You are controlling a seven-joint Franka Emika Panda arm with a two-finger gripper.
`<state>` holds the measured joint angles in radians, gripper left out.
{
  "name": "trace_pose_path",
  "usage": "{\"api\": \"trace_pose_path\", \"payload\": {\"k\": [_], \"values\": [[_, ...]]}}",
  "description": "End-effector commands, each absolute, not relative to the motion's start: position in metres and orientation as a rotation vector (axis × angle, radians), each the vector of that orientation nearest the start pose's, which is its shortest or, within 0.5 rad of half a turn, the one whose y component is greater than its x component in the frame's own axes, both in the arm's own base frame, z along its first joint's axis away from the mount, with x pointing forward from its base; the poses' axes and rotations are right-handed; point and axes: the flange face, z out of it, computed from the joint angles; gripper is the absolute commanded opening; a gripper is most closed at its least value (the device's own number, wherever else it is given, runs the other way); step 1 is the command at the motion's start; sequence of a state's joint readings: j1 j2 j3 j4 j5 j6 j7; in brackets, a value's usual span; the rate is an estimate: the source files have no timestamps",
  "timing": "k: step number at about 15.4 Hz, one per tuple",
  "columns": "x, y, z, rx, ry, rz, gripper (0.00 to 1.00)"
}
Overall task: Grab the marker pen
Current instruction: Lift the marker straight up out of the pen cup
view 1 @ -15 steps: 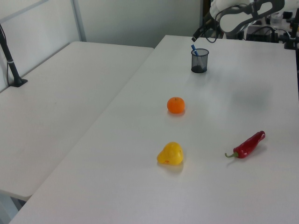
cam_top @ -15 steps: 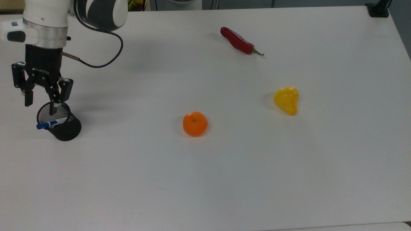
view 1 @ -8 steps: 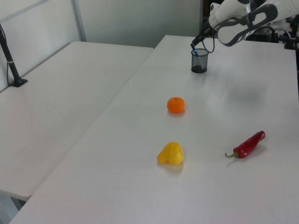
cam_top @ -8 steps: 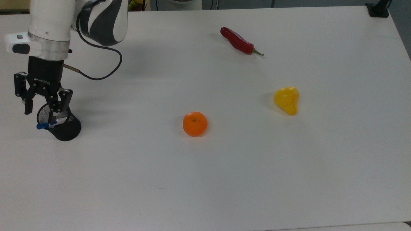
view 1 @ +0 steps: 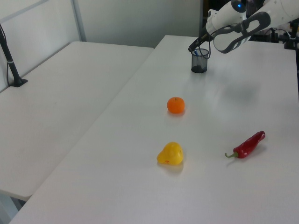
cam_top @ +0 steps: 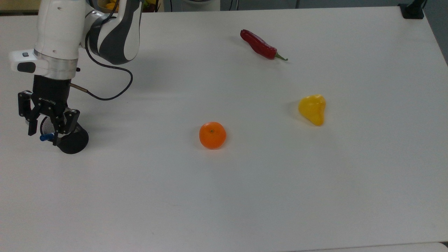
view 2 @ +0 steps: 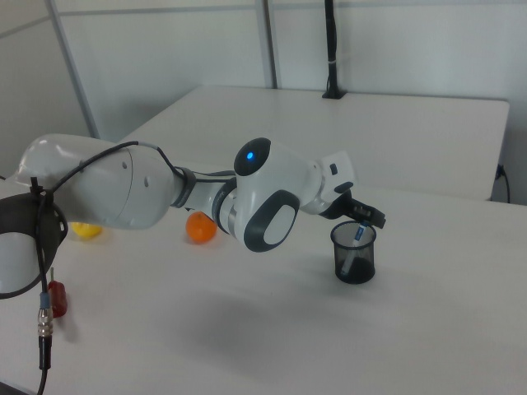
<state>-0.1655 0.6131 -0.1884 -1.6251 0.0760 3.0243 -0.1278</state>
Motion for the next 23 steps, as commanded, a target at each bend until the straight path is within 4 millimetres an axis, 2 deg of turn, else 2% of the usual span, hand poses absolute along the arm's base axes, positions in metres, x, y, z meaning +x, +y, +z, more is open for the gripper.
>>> {"api": "trace_pose_path", "payload": {"k": [1,5,10,12,18,21,23], "values": [[0.705,-0.236,0.365,-3.089,0.377,-1.302,0.46],[0.705,-0.235,0.365,-3.086,0.375,-1.302,0.02],[0.705,-0.233,0.369,-3.078,0.379,-1.309,0.0],[0.704,-0.233,0.381,-3.062,0.391,-1.335,0.0],[0.689,-0.234,0.456,-2.997,0.415,-1.461,0.0],[0.675,-0.236,0.5,-2.934,0.468,-1.542,0.0],[0.663,-0.228,0.526,-2.896,0.475,-1.581,0.0]]}}
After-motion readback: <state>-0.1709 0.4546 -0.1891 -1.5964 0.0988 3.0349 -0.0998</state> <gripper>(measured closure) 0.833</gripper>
